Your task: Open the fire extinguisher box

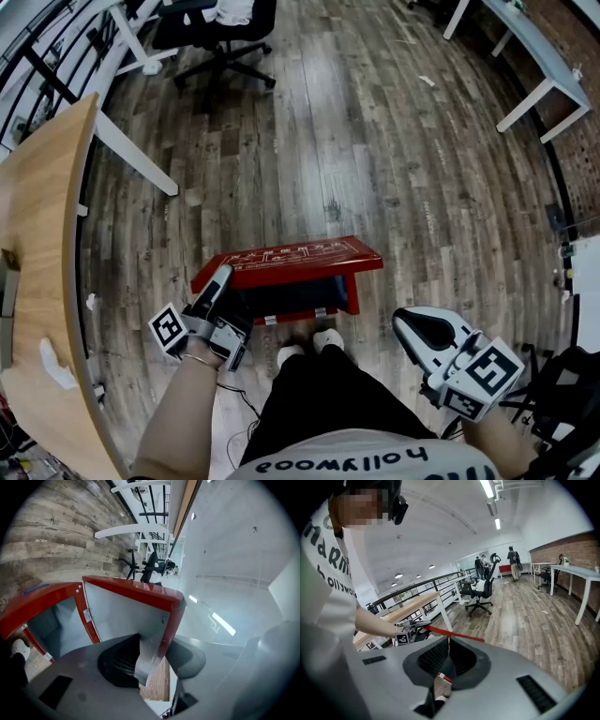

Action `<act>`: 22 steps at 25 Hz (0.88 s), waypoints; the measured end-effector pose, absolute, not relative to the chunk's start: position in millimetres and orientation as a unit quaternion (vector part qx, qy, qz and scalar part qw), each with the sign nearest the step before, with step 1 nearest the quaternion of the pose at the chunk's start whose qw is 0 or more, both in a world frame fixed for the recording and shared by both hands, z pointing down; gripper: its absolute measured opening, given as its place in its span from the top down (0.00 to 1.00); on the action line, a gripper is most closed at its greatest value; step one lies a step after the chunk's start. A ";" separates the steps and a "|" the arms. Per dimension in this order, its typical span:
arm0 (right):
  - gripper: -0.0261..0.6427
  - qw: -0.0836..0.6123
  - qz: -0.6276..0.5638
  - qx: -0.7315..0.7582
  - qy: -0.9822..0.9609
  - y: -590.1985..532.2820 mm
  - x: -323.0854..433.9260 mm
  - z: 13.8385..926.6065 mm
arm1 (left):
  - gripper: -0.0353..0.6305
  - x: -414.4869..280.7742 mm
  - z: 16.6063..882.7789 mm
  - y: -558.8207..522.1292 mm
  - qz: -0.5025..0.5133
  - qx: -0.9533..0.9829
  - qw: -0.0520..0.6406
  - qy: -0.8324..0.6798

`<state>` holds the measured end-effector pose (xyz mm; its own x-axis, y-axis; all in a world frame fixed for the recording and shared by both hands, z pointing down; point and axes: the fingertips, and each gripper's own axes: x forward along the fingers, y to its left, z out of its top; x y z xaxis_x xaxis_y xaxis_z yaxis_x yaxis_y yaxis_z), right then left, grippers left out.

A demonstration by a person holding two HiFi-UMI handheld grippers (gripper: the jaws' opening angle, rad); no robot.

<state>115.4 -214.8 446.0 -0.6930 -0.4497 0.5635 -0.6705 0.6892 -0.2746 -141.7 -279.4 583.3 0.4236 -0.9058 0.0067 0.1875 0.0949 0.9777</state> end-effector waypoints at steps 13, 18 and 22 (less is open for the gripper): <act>0.94 0.236 0.246 0.311 -0.887 -217.2 111.0 452.1 | 0.70 -151.6 580.8 -325.3 -0.376 0.538 0.690 -0.304; 0.94 0.238 0.250 0.315 -0.884 -215.9 111.2 456.0 | 0.70 -154.5 583.1 -341.6 -0.355 0.538 0.708 -0.289; 0.94 0.241 0.254 0.318 -0.881 -212.0 109.4 459.8 | 0.69 -156.8 586.3 -352.3 -0.337 0.545 0.719 -0.270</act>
<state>109.4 -212.0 459.8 -0.6819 -0.4388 0.5852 -0.6827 0.6690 -0.2938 -156.8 -352.3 586.3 0.6274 -0.7784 0.0201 0.1911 0.1790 0.9651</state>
